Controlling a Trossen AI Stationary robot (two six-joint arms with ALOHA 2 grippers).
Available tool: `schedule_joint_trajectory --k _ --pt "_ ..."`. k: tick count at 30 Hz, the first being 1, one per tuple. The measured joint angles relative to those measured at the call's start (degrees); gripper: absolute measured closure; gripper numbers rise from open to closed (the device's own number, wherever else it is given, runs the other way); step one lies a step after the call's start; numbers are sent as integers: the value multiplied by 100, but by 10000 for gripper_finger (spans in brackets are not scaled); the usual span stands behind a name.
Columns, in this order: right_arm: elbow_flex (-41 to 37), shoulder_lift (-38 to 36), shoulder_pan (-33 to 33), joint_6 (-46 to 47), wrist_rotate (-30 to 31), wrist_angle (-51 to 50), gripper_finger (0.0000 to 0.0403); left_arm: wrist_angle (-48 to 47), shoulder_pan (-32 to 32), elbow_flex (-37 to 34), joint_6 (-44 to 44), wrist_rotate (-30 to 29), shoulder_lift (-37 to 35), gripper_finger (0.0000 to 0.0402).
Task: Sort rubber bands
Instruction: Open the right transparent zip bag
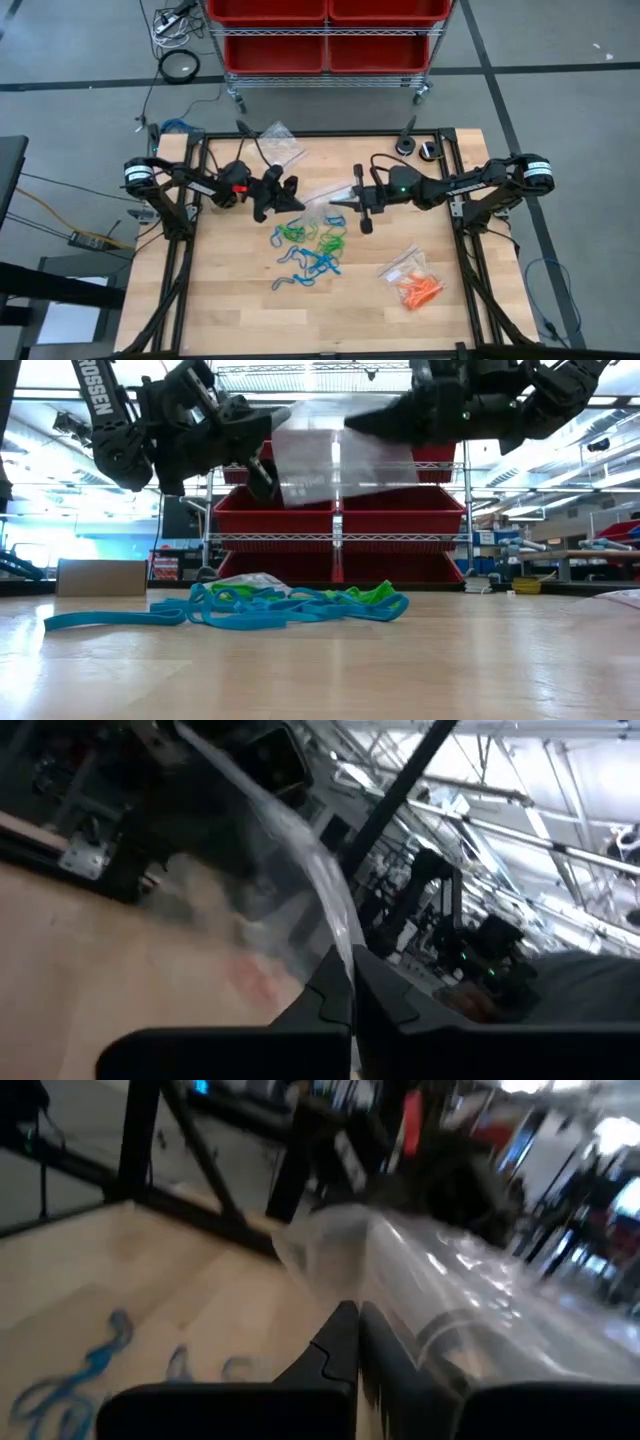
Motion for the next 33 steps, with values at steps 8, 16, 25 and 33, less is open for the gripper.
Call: schedule_joint_trajectory --k 8,16,25,33 --pt "1 2 -6 554 -1 -856 362 -996 6 -2 616 202 -2 400" --pt "-1 -25 -103 931 -48 -1210 319 -2437 28 22 1449 406 -357 400" --pt "-3 -630 -306 1430 -350 -1412 290 -8192 -72 1444 4549 -1238 -1960 401" --pt "245 -1158 -361 2382 -636 -1763 286 -10476 -833 2957 6145 -3398 -2028 401"
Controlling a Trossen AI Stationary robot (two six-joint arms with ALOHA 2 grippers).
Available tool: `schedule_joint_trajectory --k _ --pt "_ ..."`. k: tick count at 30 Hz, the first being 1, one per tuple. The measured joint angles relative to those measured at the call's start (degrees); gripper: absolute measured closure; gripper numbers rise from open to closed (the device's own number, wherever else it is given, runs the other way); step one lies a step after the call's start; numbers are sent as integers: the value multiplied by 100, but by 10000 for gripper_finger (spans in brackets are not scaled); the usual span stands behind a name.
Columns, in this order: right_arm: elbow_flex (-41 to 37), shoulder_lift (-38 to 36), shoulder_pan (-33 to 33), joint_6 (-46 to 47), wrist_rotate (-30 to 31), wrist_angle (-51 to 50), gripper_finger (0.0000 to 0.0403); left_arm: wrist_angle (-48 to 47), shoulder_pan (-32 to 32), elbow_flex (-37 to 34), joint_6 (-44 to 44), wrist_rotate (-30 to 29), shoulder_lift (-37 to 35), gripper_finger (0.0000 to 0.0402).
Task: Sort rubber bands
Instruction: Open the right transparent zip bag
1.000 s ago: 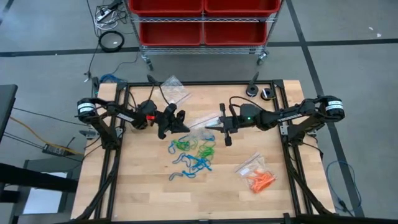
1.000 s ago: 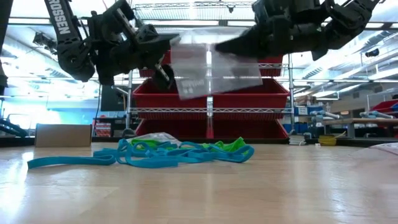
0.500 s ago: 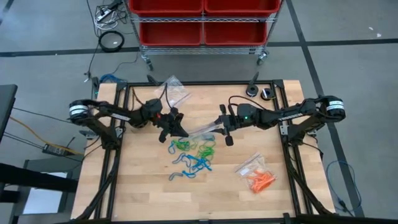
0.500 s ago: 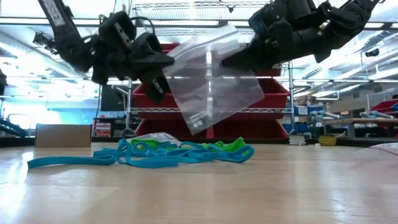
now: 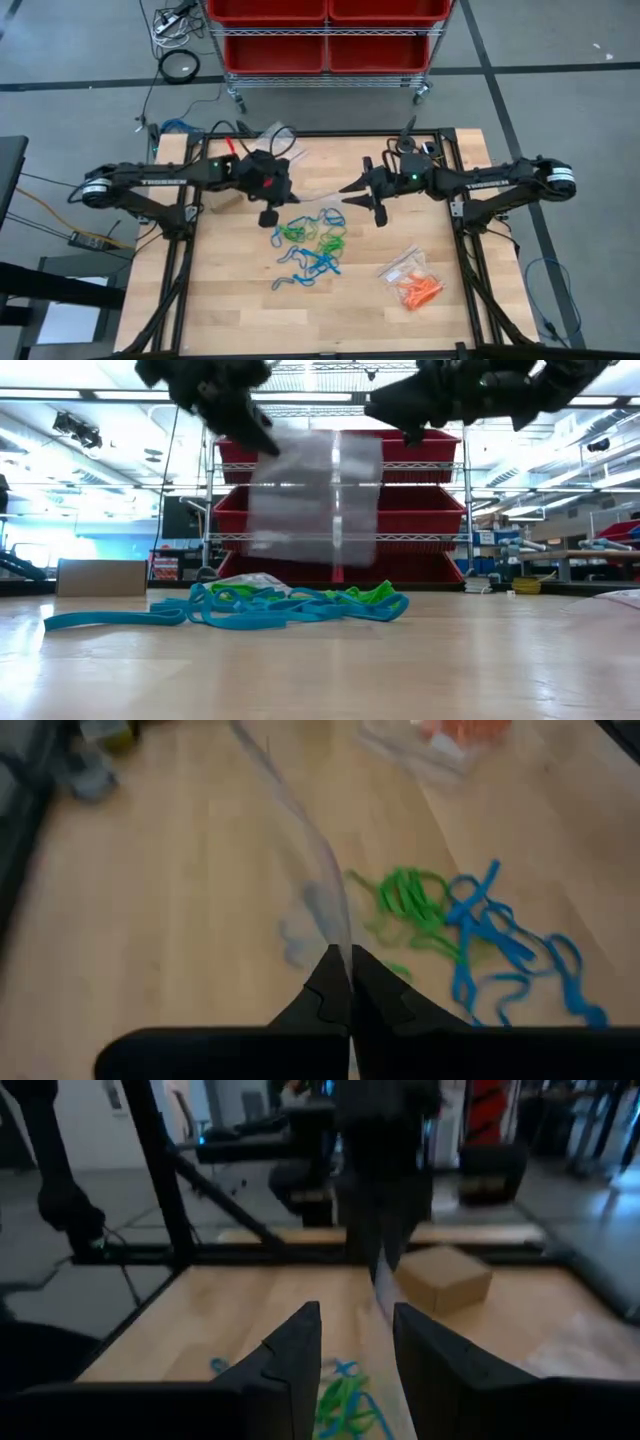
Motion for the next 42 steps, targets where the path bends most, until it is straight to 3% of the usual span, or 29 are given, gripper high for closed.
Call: schedule_joint_trajectory --k 7,15,25,42 --pt "1525 605 443 -469 538 -1979 287 -268 -296 449 128 -659 4 401" --pt "2730 1014 487 -348 782 -2894 289 -948 -637 483 317 -1566 84 401" --pt "3251 1917 403 132 124 -3390 289 -789 -999 498 462 -2026 246 401" --pt "3399 2155 497 248 262 -3731 291 -674 -1013 494 457 -2048 549 401"
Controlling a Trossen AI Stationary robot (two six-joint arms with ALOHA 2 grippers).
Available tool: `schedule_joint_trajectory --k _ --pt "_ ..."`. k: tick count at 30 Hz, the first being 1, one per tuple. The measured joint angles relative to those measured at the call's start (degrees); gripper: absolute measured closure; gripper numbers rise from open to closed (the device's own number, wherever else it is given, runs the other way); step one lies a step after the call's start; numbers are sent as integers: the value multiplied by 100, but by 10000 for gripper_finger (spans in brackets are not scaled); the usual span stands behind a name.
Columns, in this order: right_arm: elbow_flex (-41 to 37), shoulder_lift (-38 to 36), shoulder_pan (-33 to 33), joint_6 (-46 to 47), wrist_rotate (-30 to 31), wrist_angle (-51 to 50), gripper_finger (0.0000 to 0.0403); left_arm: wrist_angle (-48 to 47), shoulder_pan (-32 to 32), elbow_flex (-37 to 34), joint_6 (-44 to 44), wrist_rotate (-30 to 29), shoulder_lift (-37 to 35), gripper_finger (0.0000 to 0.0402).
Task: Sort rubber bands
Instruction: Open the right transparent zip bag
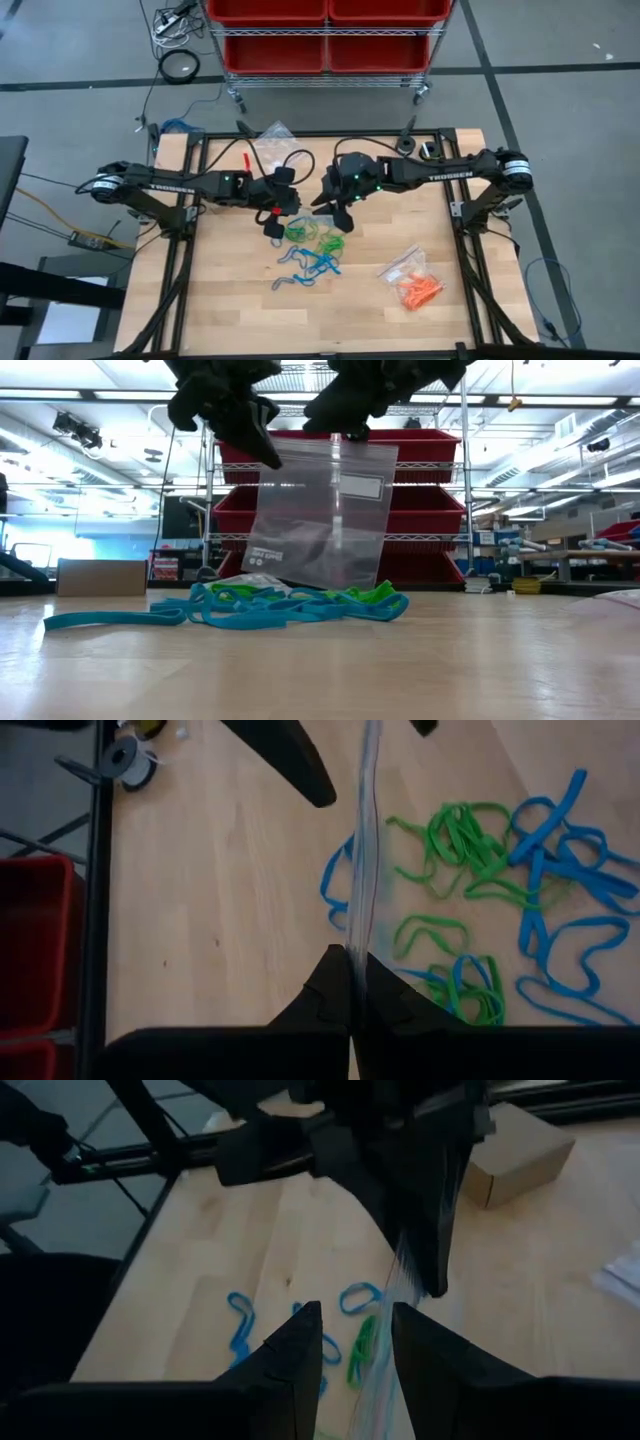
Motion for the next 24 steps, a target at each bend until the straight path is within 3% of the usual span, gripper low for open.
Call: schedule_joint_trajectory --k 24 --pt "0 0 30 -7 320 -463 291 65 -25 0 -22 0 0 401"
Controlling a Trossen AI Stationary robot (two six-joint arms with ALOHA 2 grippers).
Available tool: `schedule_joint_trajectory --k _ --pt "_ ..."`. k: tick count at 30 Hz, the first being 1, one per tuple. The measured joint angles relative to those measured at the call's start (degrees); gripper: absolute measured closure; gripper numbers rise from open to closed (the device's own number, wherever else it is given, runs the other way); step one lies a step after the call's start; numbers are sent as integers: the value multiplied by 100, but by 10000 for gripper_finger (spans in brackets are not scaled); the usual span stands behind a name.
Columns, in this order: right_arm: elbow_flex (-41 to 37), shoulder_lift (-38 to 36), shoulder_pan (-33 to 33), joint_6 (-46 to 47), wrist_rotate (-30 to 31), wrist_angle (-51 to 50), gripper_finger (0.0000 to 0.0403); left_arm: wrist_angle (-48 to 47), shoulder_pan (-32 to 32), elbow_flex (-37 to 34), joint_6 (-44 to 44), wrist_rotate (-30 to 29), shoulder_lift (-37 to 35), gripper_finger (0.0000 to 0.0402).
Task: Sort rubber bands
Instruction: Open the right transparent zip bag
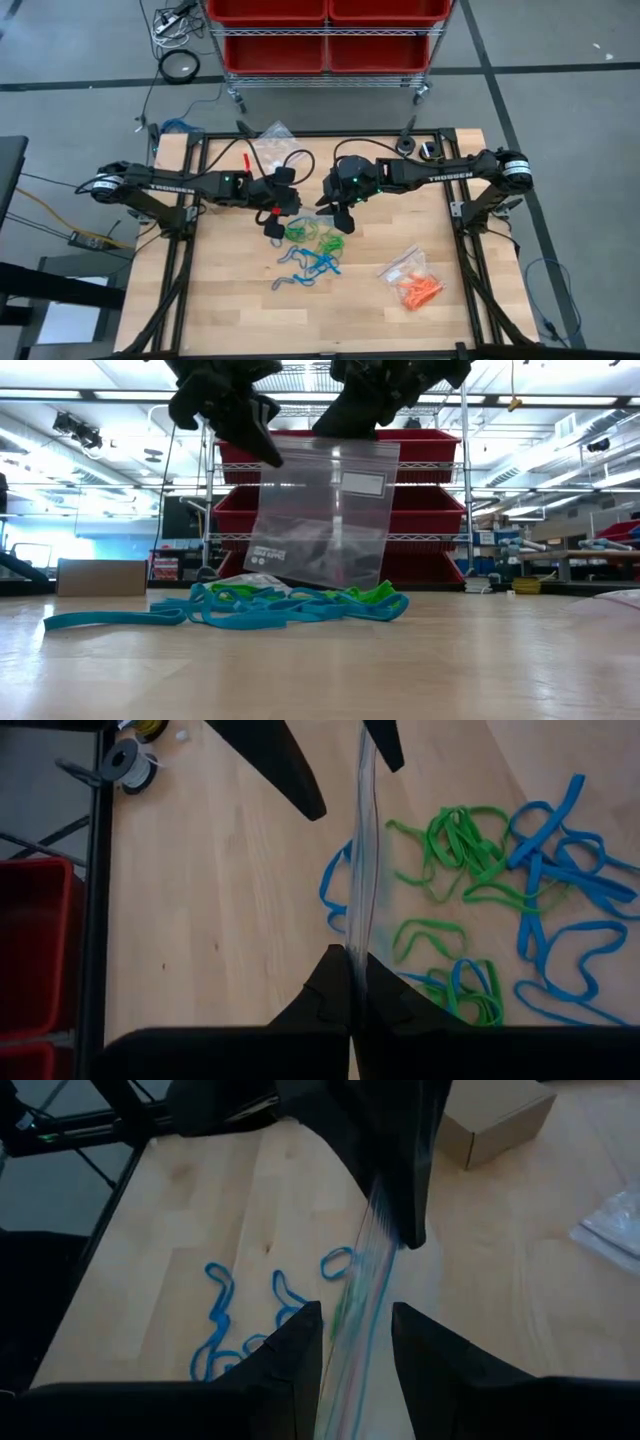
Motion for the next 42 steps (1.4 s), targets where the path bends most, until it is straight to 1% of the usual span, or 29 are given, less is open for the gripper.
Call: schedule_joint_trajectory --k 5,13,21,42 --pt "0 0 0 -2 37 -31 291 15 -20 0 0 0 -2 401" --pt "-3 0 0 -55 306 -352 291 153 -128 0 0 -2 -2 401" --pt "-4 0 0 -71 170 -78 291 130 -126 0 0 -2 -4 401" --pt "-4 -2 -8 -151 170 170 291 -29 -126 0 -40 0 -4 401"
